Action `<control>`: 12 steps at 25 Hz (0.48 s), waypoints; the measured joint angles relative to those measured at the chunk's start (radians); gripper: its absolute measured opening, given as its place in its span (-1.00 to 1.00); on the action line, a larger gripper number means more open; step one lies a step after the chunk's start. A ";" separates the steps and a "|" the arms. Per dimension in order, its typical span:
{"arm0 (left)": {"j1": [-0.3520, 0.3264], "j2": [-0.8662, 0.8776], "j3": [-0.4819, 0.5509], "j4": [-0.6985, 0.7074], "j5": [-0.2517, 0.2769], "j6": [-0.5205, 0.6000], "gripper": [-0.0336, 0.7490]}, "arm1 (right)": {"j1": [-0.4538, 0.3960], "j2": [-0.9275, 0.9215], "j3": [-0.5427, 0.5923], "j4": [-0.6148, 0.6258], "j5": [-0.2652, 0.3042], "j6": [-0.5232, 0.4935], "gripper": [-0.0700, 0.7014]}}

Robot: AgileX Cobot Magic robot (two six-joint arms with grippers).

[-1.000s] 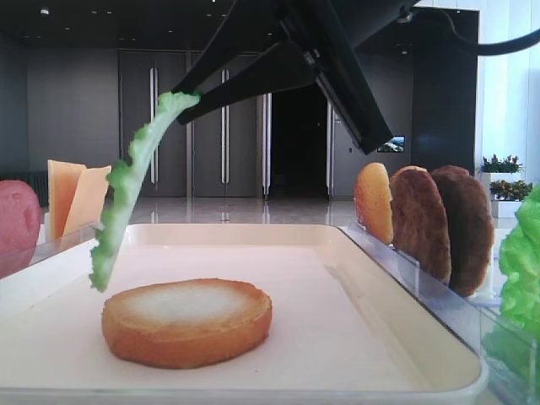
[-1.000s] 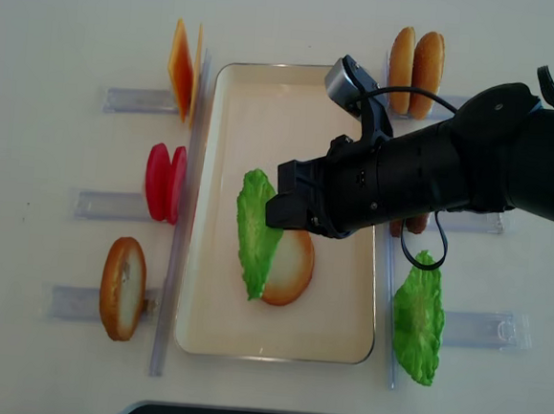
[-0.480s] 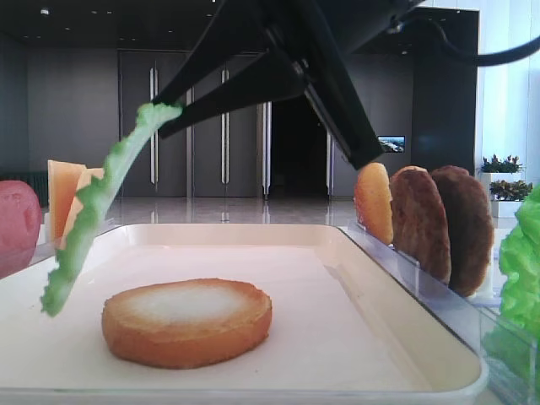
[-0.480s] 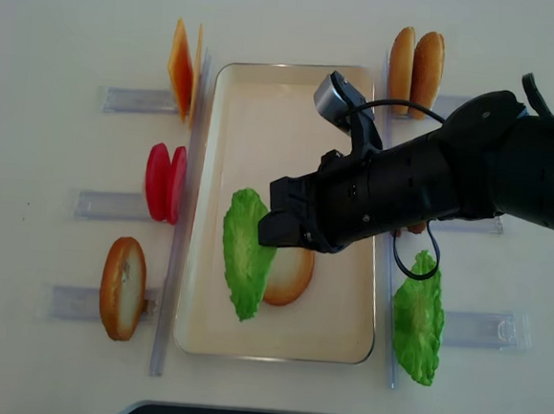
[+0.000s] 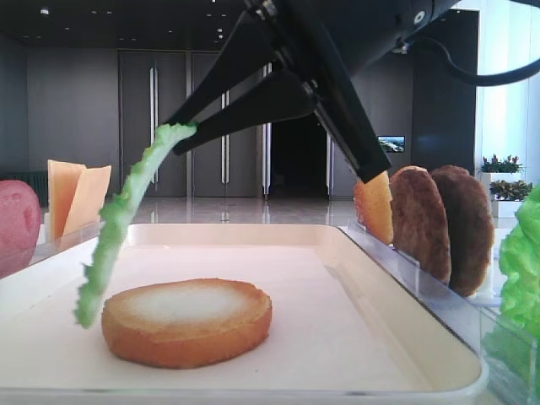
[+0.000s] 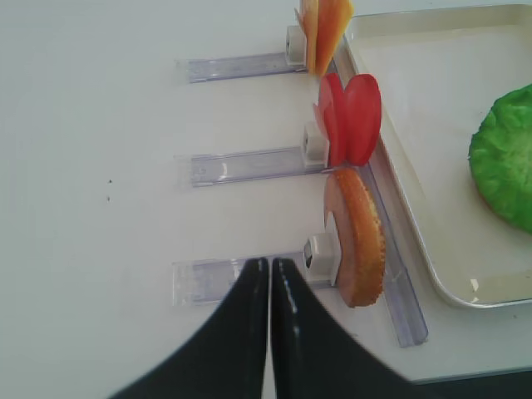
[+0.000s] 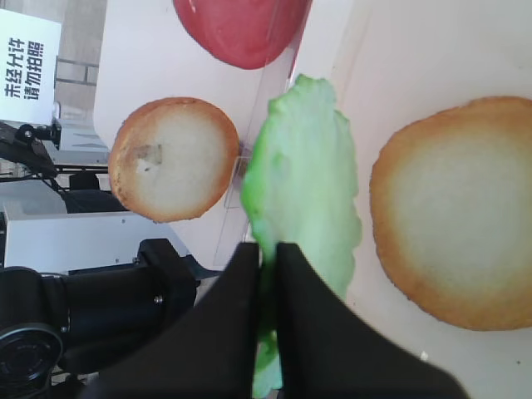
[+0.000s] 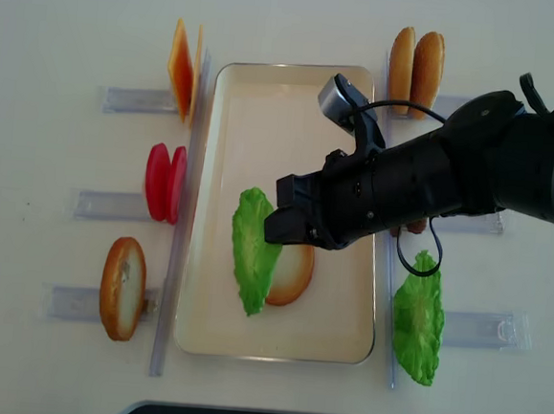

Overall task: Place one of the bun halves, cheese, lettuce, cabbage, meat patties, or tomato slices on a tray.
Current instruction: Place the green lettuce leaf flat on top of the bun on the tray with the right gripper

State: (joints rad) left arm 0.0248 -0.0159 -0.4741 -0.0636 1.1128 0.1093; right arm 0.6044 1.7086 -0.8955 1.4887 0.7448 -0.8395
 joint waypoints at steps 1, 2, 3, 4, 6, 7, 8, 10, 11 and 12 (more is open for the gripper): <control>0.000 0.000 0.000 0.000 0.000 0.000 -0.91 | -0.006 0.000 0.000 0.000 0.000 0.000 -0.68; 0.000 0.000 0.000 0.000 0.000 0.000 -0.91 | -0.008 0.000 0.000 0.000 -0.001 0.000 -0.68; 0.000 0.000 0.000 0.000 0.000 0.000 -0.91 | -0.008 0.000 0.000 0.000 -0.001 -0.001 -0.68; 0.000 0.000 0.000 0.000 0.000 0.000 -0.91 | -0.008 0.000 0.000 0.000 -0.001 -0.002 -0.68; 0.000 0.000 0.000 0.000 0.000 0.000 -0.91 | -0.008 0.000 0.000 0.000 -0.001 -0.003 -0.68; 0.000 0.000 0.000 0.000 0.000 0.000 -0.91 | -0.008 0.000 0.000 0.003 -0.001 -0.003 -0.68; 0.000 0.000 0.000 0.000 0.000 0.000 -0.91 | -0.008 0.000 0.000 0.009 -0.001 -0.004 -0.68; 0.000 0.000 0.000 0.000 0.000 0.000 -0.91 | -0.008 0.000 0.000 0.020 -0.002 -0.006 -0.68; 0.000 0.000 0.000 0.000 0.000 0.000 -0.91 | -0.008 0.000 0.000 0.022 -0.003 -0.006 -0.68; 0.000 0.000 0.000 0.000 0.000 0.000 -0.91 | -0.008 0.000 0.000 0.022 -0.007 -0.006 -0.68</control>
State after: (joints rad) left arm 0.0248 -0.0159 -0.4741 -0.0636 1.1128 0.1093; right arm 0.5965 1.7090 -0.8955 1.5112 0.7377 -0.8459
